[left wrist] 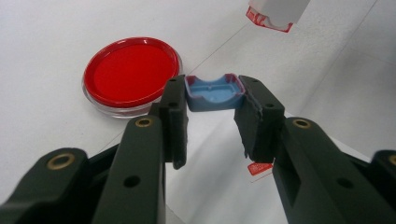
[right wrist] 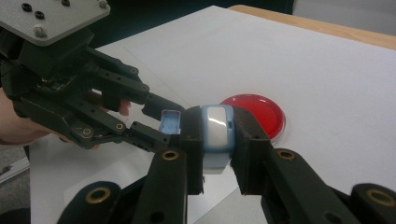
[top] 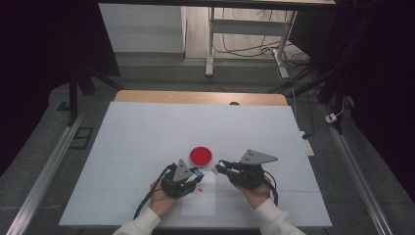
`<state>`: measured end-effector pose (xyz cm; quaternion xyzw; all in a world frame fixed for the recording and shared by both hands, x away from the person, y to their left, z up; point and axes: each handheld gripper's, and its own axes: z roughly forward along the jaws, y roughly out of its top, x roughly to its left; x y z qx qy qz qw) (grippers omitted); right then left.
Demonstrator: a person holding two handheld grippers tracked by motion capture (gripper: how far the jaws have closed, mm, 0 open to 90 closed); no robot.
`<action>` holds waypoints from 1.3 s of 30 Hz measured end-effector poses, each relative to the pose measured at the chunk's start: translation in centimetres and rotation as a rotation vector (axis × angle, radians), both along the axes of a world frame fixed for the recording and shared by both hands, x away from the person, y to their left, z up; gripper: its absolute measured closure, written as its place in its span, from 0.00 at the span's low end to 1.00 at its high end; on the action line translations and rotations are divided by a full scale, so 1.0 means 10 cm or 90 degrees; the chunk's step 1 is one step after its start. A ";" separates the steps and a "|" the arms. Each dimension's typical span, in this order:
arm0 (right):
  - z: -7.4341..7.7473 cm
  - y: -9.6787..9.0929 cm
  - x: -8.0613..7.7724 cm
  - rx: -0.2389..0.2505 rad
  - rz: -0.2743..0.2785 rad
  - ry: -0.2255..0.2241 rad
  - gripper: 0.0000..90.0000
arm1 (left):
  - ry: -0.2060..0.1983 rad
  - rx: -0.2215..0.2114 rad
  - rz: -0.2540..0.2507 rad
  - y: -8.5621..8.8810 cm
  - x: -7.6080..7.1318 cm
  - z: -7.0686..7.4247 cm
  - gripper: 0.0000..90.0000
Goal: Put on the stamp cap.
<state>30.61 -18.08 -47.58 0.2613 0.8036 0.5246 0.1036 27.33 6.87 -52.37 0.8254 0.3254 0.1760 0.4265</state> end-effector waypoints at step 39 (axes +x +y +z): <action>0.00 0.02 -0.01 0.000 0.006 -0.001 0.83 | -0.012 -0.008 -0.010 -0.13 0.06 0.04 0.72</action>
